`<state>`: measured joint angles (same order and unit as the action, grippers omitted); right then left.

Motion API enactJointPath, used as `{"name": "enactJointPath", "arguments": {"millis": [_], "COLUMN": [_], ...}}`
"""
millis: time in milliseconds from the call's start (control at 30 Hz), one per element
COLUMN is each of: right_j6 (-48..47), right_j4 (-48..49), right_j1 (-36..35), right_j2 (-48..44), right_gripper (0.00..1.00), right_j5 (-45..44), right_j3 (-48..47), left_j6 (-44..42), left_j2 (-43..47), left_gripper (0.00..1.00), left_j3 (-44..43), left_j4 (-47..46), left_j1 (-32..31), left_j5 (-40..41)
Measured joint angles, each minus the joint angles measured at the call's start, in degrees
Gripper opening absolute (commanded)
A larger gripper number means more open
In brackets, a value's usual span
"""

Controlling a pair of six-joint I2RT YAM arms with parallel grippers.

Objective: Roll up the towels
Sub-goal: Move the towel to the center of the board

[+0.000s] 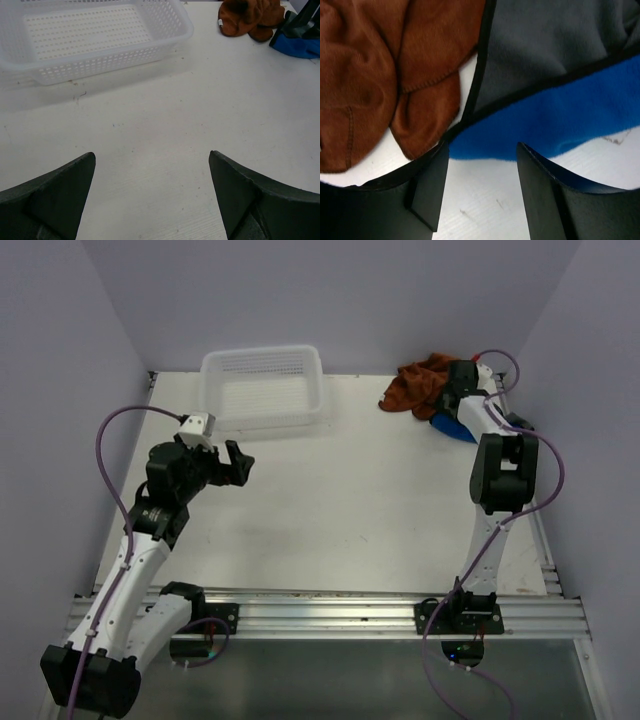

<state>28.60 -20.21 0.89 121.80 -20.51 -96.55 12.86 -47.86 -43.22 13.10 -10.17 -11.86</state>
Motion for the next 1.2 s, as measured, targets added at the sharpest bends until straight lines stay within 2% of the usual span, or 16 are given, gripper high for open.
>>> {"name": "enactJointPath", "arguments": {"millis": [200,333,433,533,567,767,967,1067,1200], "right_j6": [-0.55,-0.46,-0.61,-0.17,-0.07,1.14,3.37,4.09,5.46], "right_j4": [-0.9,-1.9,-2.34,-2.14,-2.12,-1.29,0.83,1.16,2.1], "right_j1": [1.9,2.47,2.73,2.99,3.08,3.21,2.12,-2.54,-14.21], "right_j2": [5.07,7.72,9.07,9.07,9.01,4.76,-6.1,-13.7,-23.41], "right_gripper": [0.59,0.49,0.21,0.08,0.0,0.0,0.0,0.0,0.0], "right_j5": [1.01,2.75,3.39,4.44,4.83,6.62,11.41,12.33,12.61], "right_j3": [-4.96,-4.94,-4.94,-4.96,-4.9,1.4,16.52,25.33,35.6], "left_j6": [0.0,0.0,0.0,0.02,0.0,0.02,0.02,0.02,0.02], "left_j2": [-1.22,-1.7,-1.86,-1.88,-1.88,-1.86,-1.73,-1.49,-1.4], "left_gripper": [1.0,1.0,1.0,1.0,1.0,1.0,1.0,1.0,1.0], "left_j3": [0.0,0.0,0.0,0.0,0.0,0.0,0.0,0.0,0.0], "left_j4": [0.02,0.02,0.04,0.04,0.02,0.04,0.09,0.2,0.33], "left_j1": [0.0,0.02,0.0,0.02,0.02,0.02,0.02,0.02,0.02], "left_j5": [-0.35,-0.79,-1.01,-1.22,-1.27,-1.49,-1.57,-1.4,-1.11]}}
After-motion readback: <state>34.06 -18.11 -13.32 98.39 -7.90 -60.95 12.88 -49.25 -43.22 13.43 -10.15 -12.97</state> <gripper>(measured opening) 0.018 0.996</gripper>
